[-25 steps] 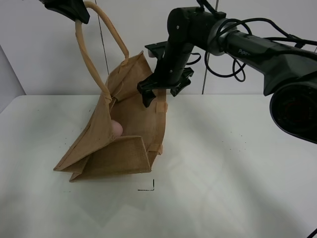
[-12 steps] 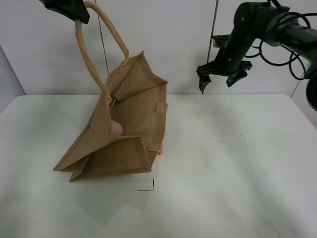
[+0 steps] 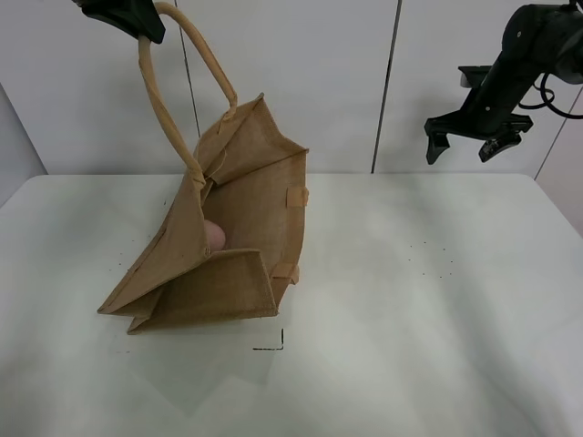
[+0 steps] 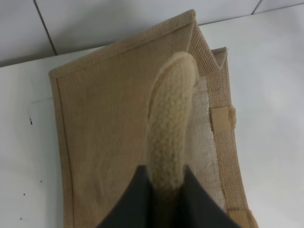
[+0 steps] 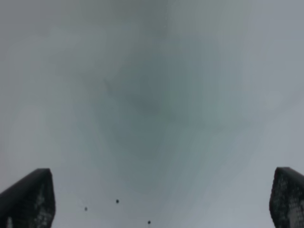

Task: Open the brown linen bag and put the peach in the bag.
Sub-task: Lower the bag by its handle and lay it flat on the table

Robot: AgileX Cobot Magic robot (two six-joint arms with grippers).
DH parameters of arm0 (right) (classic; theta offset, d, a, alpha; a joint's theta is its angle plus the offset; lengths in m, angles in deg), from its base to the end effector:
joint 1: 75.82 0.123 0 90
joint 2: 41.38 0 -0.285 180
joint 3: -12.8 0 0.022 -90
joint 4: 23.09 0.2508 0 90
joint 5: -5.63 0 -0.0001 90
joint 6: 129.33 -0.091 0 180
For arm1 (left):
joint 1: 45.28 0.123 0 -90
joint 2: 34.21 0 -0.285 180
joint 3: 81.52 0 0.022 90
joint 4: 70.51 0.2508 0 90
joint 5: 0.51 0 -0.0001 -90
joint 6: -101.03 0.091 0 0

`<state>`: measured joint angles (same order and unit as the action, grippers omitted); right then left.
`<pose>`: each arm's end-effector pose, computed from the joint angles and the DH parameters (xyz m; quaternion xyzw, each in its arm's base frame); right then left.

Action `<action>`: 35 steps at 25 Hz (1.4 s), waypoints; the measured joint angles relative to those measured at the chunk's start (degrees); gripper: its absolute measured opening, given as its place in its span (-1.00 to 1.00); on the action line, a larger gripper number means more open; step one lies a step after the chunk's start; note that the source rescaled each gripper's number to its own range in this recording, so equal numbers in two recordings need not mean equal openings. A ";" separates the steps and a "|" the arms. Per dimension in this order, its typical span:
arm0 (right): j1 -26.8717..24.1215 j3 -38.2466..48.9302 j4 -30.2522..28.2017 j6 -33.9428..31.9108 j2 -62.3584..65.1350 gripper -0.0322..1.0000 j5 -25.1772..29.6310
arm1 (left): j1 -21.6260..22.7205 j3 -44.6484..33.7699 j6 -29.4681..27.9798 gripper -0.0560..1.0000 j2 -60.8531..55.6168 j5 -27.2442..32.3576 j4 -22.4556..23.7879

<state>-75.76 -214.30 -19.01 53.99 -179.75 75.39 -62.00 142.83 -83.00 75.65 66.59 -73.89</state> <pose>0.4937 0.0066 0.2429 -0.0224 0.9855 0.0303 0.1656 0.3652 -0.1149 0.4535 0.1016 0.9096 -0.1013 0.3898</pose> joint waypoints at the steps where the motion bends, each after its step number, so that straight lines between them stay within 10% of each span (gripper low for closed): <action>1: 0.00 1.00 0.07 0.00 0.79 1.00 0.00 | 0.00 0.00 0.00 -0.89 0.00 0.00 0.00; 20: 0.00 63.74 0.67 1.89 51.61 1.00 -0.05 | 0.00 0.00 0.00 -0.89 0.00 0.00 0.00; 35: 0.00 94.87 0.50 2.81 95.41 1.00 -9.33 | 0.00 0.00 0.00 -0.89 0.00 0.00 0.00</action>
<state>-75.76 -119.43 -18.52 56.81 -84.34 66.06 -62.00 142.83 -83.00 75.65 66.59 -73.89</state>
